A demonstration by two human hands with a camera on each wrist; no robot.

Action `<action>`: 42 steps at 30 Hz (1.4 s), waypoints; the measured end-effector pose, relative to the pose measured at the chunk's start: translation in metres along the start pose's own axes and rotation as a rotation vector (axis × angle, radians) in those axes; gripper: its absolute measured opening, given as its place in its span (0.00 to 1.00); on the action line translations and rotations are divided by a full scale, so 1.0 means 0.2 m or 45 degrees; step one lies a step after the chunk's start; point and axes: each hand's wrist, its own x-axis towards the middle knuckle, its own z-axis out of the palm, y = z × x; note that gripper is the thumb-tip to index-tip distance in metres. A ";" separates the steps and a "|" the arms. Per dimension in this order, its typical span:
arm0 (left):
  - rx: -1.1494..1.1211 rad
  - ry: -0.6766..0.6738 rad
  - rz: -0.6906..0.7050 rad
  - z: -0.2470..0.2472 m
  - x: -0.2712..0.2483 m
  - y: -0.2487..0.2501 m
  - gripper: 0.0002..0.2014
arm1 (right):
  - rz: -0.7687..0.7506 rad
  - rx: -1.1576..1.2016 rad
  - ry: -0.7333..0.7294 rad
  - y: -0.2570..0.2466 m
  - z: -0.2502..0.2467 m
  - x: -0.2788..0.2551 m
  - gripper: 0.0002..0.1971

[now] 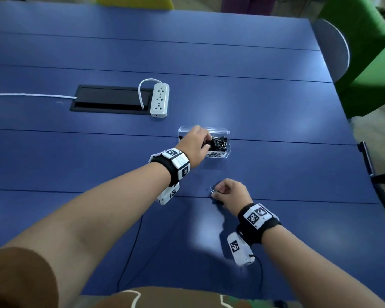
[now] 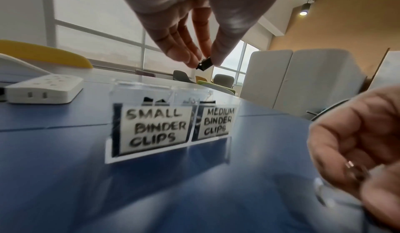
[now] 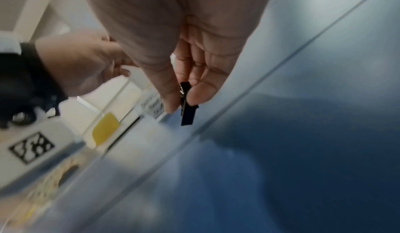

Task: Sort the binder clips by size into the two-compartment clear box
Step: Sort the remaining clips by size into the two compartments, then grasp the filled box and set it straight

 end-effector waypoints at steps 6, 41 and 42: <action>0.155 -0.025 0.027 0.07 0.19 0.06 0.07 | -0.121 0.169 0.368 -0.20 -0.31 0.26 0.10; -0.743 0.406 -0.793 -0.14 0.20 -0.26 0.11 | 0.031 0.454 0.197 -0.33 -0.34 0.66 0.17; -0.702 0.430 -0.743 -0.14 0.18 -0.26 0.12 | 0.008 0.485 0.208 -0.33 -0.34 0.63 0.15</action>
